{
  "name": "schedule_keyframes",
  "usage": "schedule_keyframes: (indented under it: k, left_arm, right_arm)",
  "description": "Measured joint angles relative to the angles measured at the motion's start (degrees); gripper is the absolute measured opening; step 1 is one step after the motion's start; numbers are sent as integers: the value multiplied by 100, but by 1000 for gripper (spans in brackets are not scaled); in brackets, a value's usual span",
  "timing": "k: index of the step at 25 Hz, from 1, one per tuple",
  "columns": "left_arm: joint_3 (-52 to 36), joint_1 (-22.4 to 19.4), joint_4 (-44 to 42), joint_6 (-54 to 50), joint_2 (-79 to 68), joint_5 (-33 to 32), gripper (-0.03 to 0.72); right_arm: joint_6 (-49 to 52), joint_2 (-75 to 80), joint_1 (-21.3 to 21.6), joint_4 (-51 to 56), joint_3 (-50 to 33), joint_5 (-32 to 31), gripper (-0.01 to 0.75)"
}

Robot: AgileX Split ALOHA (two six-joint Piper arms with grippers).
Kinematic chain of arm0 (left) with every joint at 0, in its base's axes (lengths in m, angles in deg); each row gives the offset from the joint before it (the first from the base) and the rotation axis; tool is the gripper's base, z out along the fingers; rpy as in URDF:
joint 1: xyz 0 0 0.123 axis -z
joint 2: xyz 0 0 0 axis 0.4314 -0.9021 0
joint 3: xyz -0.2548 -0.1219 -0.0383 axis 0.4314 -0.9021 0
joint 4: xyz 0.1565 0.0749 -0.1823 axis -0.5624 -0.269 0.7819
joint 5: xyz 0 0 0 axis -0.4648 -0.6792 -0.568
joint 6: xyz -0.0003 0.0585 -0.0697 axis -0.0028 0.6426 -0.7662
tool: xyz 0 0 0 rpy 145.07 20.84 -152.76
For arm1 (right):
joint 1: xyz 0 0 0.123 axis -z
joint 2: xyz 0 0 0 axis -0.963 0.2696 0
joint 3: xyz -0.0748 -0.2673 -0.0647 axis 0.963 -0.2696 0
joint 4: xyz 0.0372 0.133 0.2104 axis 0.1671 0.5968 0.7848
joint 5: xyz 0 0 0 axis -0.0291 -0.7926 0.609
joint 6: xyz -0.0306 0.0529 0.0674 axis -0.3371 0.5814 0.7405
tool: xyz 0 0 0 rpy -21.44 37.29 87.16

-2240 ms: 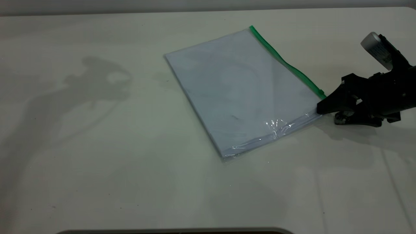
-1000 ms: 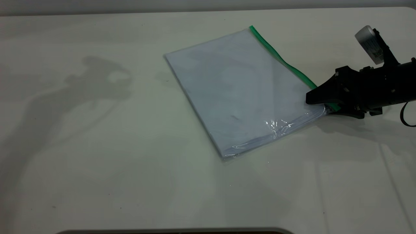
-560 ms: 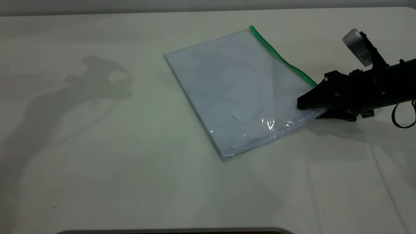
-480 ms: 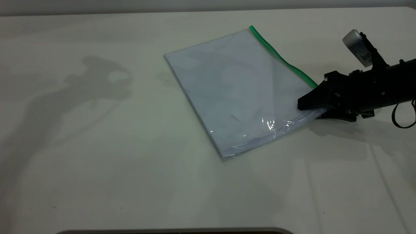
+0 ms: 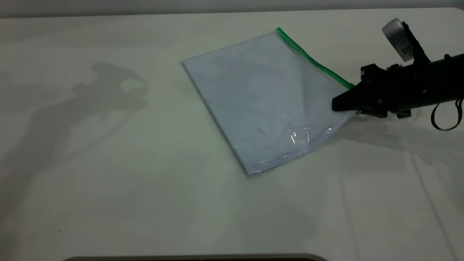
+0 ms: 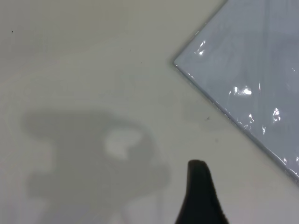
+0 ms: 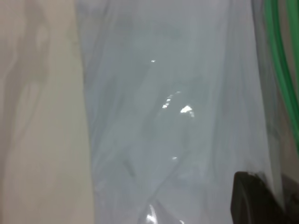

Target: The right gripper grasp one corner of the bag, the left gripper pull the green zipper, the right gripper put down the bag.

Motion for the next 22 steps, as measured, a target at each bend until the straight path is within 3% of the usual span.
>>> schedule_keyframes:
  k: [6, 10, 18, 22]
  left_arm:
    - [2, 21, 0, 465, 0, 5, 587]
    - [168, 296, -5, 1079, -18, 56, 587]
    - [766, 1235, 6, 2354, -22, 99, 587]
    - [880, 1512, 25, 2744, -22, 87, 587]
  right_arm:
    - [-12, -1085, 0, -463, 2, 265, 35]
    - [-12, -1922, -123, -1074, 2, 805, 35]
    - [-82, -2736, -910, -1780, 2, 1767, 35]
    - [-202, -2756, -1359, -1787, 2, 1972, 35]
